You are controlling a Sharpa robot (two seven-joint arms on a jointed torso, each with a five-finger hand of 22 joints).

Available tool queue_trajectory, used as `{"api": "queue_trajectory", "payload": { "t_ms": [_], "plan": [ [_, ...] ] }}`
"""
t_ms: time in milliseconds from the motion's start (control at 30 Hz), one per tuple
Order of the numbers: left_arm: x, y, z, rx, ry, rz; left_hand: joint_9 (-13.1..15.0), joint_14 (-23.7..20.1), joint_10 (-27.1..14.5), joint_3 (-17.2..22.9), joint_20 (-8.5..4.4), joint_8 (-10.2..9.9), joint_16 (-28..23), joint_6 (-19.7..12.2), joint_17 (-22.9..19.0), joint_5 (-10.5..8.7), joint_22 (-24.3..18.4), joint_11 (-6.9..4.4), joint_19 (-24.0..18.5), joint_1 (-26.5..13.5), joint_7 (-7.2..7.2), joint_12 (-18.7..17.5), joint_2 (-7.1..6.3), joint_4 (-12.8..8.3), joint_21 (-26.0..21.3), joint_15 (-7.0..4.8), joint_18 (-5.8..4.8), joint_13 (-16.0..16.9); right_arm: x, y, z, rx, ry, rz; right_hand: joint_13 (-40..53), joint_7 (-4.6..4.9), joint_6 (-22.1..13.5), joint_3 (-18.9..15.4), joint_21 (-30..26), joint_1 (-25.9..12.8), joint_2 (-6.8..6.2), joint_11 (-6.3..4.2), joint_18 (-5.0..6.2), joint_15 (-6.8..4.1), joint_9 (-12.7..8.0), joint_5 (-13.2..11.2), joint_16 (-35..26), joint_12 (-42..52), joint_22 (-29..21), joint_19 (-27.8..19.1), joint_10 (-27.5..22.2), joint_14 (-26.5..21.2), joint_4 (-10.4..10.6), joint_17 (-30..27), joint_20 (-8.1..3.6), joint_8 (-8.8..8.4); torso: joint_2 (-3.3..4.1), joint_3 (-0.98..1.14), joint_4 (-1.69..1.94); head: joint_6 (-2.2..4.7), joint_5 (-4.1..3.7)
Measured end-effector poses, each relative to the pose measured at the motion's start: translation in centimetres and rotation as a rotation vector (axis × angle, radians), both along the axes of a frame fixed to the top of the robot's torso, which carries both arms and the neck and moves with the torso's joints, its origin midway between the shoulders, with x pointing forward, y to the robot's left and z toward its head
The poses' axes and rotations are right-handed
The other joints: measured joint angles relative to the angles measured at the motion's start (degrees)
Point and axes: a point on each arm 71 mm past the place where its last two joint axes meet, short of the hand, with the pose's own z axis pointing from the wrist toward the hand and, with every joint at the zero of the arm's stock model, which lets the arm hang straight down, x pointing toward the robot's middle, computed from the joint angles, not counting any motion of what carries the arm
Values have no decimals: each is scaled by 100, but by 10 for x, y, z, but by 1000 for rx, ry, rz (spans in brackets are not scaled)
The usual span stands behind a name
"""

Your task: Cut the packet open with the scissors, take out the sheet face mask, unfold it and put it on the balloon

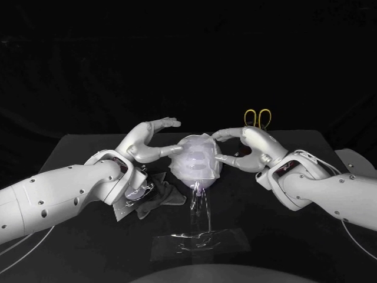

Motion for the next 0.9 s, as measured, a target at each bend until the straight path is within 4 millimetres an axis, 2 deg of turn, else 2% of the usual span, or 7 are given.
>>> {"api": "queue_trajectory", "payload": {
  "t_ms": [100, 133, 233, 333, 567, 800, 900],
  "plan": [
    [0, -3, -2, 47, -30, -21, -70, -158, -248, -374, 0, -117, -136, -237, -48, 18, -9, -19, 0, -6, -19, -87, -293, 25, 0, -22, 0, -20, 4, 5, -3, -49, -1, 12, -320, -130, -810, -1184, -69, 311, 291, -45, -223, -21, -344, 0, -455, -35, -1047, -950, -766, -670, 251, -378, 7, -42, 5, 1, 0, 25, 5],
    [1, -4, -2, 67, -41, -29, -90, -190, -307, -442, 0, -145, -166, -294, -58, 22, -9, -15, 0, -19, -28, -95, -367, 29, 0, -32, 0, -24, 6, 7, -4, -72, -2, 17, -388, -160, -963, -1517, -69, 446, 316, -61, -222, -41, -413, 0, -558, -58, -1221, -1095, -963, -843, 373, -468, 6, -47, 7, 1, 0, 28, 6],
    [1, -6, -4, 108, -60, -42, -121, -220, -422, -529, 0, -185, -189, -382, -69, 22, -9, -11, 0, -70, -45, -98, -442, 37, 0, -60, 1, -25, 10, 13, -7, -119, -4, 26, -486, -212, -1352, -2224, -98, 697, 237, -73, -351, -59, -586, 0, -766, -67, -1523, -1339, -1453, -1244, 671, -656, 9, -75, 11, 2, 0, 36, 4],
    [1, -7, -6, 150, -72, -58, -127, -255, -463, -588, 0, -199, -223, -411, -79, 22, -9, -23, 0, -128, -32, -98, -499, 41, 0, -95, 1, -31, 14, 17, -10, -165, -5, 34, -521, -243, -1693, -2675, -109, 729, 34, -61, -354, -56, -733, 0, -919, -110, -1741, -1532, -1933, -1607, 722, -805, 13, -105, 10, 3, 1, 38, -4],
    [-1, -13, -13, 240, -82, -106, -107, -322, -486, -619, -19, -198, -290, -411, -99, 22, -59, -17, -43, -200, -32, -98, -571, 41, -43, -163, 2, -31, 19, 26, -15, -239, -13, 44, -557, -283, -2099, -2989, -141, 571, -244, -24, -441, -34, -906, 58, -1061, -134, -2044, -1821, -2557, -2079, 738, -984, 19, -126, 10, 3, 2, 48, -13],
    [0, -14, -19, 282, -74, -126, -100, -304, -452, -618, -9, -198, -290, -389, -88, 22, -87, 16, -93, -235, -54, -98, -559, 41, -65, -145, 1, -31, 21, 31, -17, -274, -10, 50, -558, -300, -2149, -3016, -141, 478, -323, -11, -442, -26, -938, 58, -1061, -134, -2115, -1869, -2627, -2127, 754, -1013, 9, -126, 10, 2, 1, 51, -17],
    [0, -14, -20, 290, -71, -129, -88, -262, -415, -586, -9, -194, -252, -352, -70, 22, -87, 54, -93, -273, -27, -98, -521, 23, -65, -130, 1, -23, 22, 31, -18, -285, -3, 49, -558, -306, -2156, -3016, -141, 333, -257, -11, -442, -26, -943, 58, -1061, -134, -2116, -1869, -2627, -2127, 754, -1013, 9, -126, 9, 1, 0, 46, -9]
  ]
}}
